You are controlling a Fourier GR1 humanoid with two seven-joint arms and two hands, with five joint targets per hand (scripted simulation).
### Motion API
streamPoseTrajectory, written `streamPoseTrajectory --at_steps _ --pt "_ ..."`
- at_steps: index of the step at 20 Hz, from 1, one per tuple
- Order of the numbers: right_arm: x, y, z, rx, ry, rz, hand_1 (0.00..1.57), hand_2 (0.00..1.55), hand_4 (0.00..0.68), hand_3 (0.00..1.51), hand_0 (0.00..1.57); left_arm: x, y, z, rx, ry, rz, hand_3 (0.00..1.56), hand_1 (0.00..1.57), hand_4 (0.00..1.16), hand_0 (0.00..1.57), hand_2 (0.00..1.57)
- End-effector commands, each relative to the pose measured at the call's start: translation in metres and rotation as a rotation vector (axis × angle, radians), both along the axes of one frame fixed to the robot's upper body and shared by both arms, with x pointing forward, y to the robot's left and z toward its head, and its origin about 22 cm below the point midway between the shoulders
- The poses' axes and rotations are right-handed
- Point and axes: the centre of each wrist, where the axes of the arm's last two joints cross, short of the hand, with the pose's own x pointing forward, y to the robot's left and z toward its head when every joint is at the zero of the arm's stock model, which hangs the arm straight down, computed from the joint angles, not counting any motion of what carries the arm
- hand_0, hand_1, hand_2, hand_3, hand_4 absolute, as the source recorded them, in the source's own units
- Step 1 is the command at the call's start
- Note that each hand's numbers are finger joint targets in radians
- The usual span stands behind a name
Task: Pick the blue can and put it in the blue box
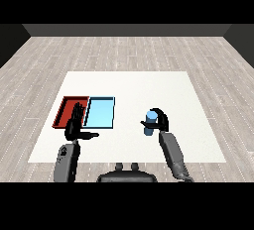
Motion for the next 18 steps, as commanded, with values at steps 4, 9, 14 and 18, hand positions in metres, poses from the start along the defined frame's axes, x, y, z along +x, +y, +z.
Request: streamPoseTrajectory --at_steps 4,9,14,18 --pt "-0.006 0.019 0.048 -0.023 -0.123 0.074 1.45 1.48 0.636 1.45 1.45 0.003 -0.015 -0.011 0.033 0.014 -0.024 0.0 0.0 0.0 0.0 0.0" --pt "-0.011 0.055 0.083 -0.022 -0.194 0.122 1.42 1.46 0.634 1.44 1.42 -0.006 -0.01 -0.019 -0.005 0.029 -0.071 0.0 0.0 0.0 0.0 0.0" --pt "0.019 0.066 0.103 -0.037 -0.26 0.158 1.48 1.45 0.641 1.43 1.48 0.008 -0.035 0.0 -0.043 0.089 -0.126 0.0 0.0 0.0 0.0 0.0" --pt "0.017 0.058 0.098 -0.037 -0.258 0.169 1.49 1.46 0.632 1.44 1.49 0.006 -0.038 -0.014 -0.048 0.088 -0.108 0.0 0.0 0.0 0.0 0.0"
